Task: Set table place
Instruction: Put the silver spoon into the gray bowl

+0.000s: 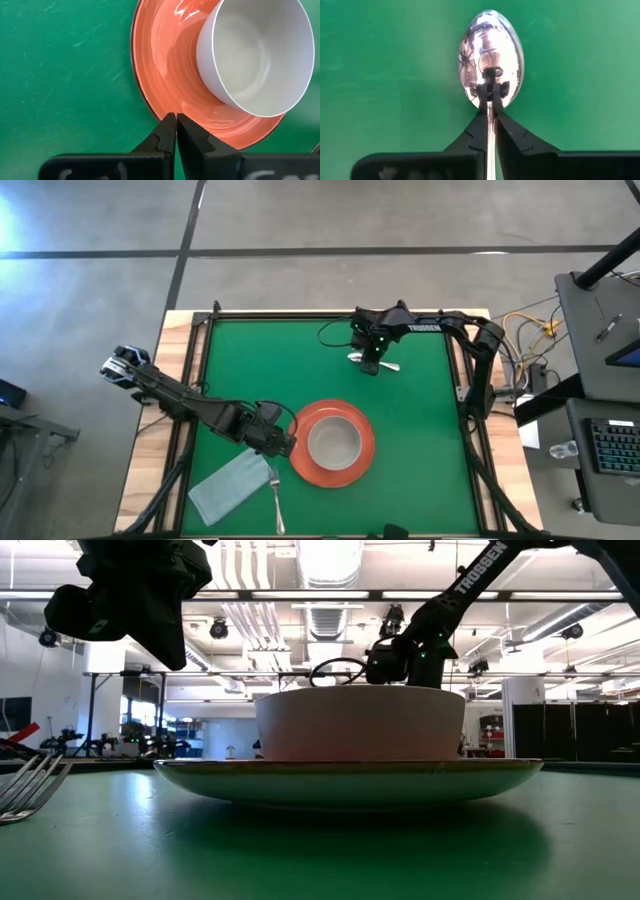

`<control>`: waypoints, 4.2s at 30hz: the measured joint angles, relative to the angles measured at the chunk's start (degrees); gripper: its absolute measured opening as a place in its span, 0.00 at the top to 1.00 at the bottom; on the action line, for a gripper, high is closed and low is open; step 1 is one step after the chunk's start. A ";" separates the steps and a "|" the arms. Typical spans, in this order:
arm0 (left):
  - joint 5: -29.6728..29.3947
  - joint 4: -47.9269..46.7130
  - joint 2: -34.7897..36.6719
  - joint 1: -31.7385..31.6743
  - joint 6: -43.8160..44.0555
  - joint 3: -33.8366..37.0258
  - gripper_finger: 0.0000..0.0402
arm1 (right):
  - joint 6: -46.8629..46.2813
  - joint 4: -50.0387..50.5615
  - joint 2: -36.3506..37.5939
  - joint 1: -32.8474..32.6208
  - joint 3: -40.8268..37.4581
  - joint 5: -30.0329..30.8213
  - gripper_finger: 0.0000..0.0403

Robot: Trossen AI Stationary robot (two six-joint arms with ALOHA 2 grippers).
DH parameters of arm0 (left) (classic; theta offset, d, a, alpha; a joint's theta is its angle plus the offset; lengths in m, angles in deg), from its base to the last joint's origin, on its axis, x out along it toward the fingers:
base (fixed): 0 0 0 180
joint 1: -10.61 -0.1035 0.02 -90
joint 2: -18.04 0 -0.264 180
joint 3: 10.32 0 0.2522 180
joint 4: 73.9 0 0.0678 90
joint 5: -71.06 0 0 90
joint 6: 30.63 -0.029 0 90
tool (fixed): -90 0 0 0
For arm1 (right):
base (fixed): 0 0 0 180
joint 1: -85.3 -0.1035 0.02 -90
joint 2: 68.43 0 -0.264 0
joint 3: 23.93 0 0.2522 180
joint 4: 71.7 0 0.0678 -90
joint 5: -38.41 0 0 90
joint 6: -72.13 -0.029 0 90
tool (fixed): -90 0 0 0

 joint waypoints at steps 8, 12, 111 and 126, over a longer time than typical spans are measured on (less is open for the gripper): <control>0.00 -0.06 0.00 -0.02 -0.01 0.20 1.00 | -7.31 3.54 3.75 0.08 0.93 -12.87 0.97; 0.00 -0.04 0.00 -0.02 -0.01 0.20 1.00 | -12.66 4.07 7.03 0.02 0.90 -23.03 0.97; 13.20 105.19 1.31 -20.81 -37.17 14.34 0.56 | -78.83 -84.46 15.65 -19.86 4.10 -23.27 0.97; 16.05 108.00 1.49 -20.83 -43.90 14.59 0.56 | -78.73 -84.51 15.40 -18.59 3.85 -22.68 0.97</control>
